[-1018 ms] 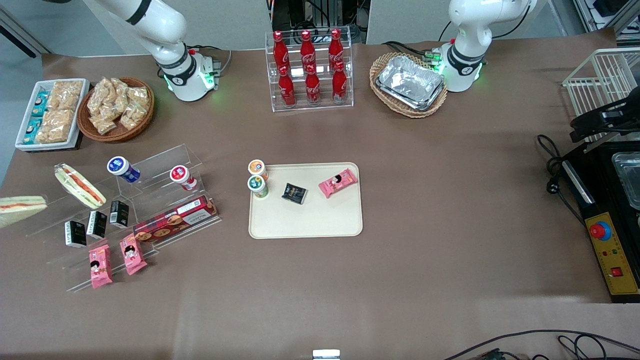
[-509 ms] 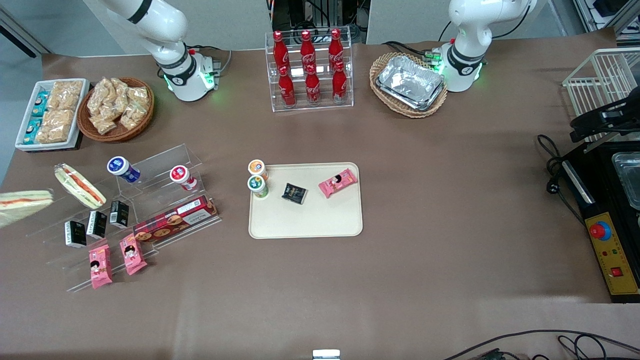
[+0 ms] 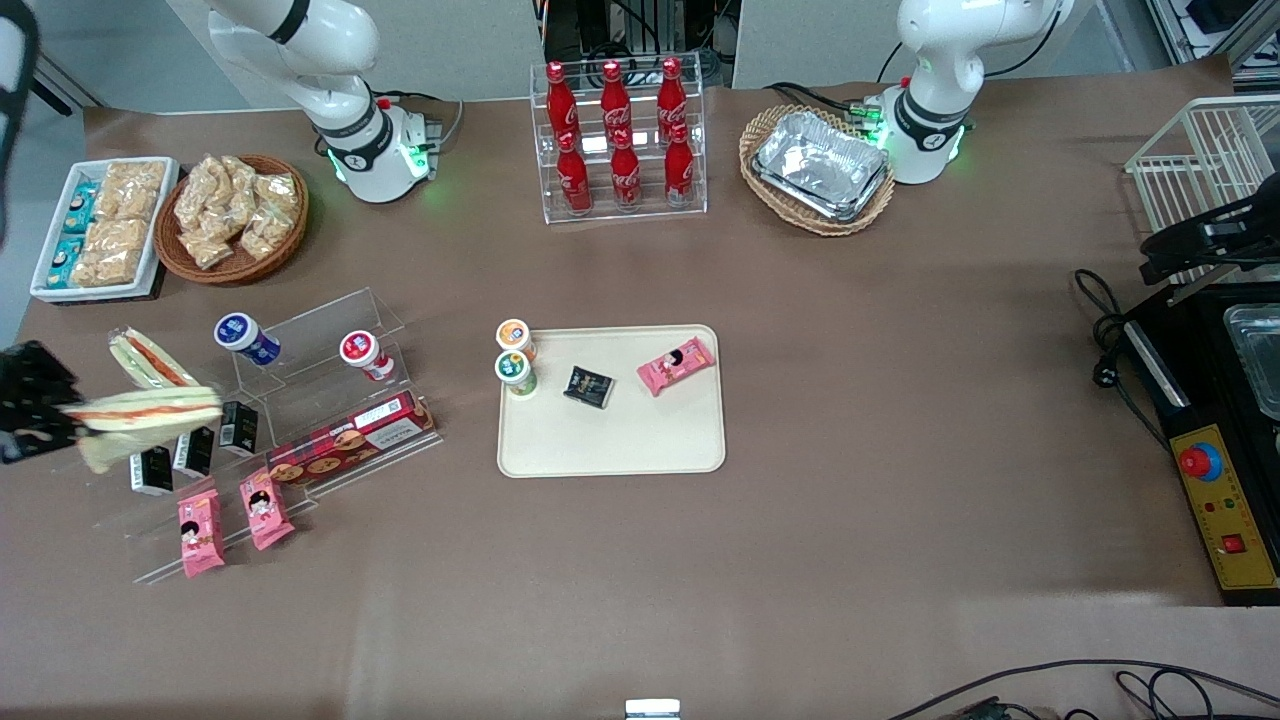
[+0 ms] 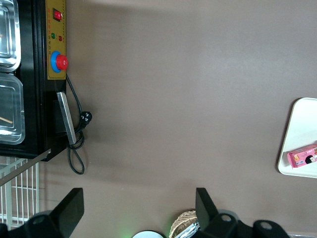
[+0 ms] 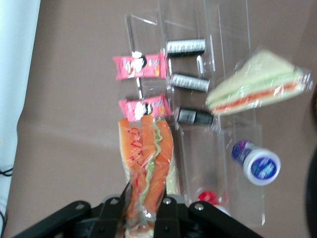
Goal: Place sandwich on tray
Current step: 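Lift the sandwich out of the rack with the right gripper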
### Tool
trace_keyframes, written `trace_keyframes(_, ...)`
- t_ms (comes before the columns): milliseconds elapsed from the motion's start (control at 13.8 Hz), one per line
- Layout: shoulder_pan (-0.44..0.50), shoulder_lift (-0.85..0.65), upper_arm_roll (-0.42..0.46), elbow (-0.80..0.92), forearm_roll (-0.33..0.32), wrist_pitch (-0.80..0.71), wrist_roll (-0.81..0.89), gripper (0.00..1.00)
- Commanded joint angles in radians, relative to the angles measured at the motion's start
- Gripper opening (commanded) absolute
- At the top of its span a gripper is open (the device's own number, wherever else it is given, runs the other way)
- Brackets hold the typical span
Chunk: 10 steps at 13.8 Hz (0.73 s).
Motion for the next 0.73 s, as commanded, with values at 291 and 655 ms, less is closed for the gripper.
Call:
trace_keyframes(291, 0.285, -0.002, -0.006, 0.013, 0.026, 0.074, 0.417, 0.0)
trace_keyframes(655, 0.494, 0.063, -0.012, 0.013, 0.014, 0.187, 0.676, 0.0)
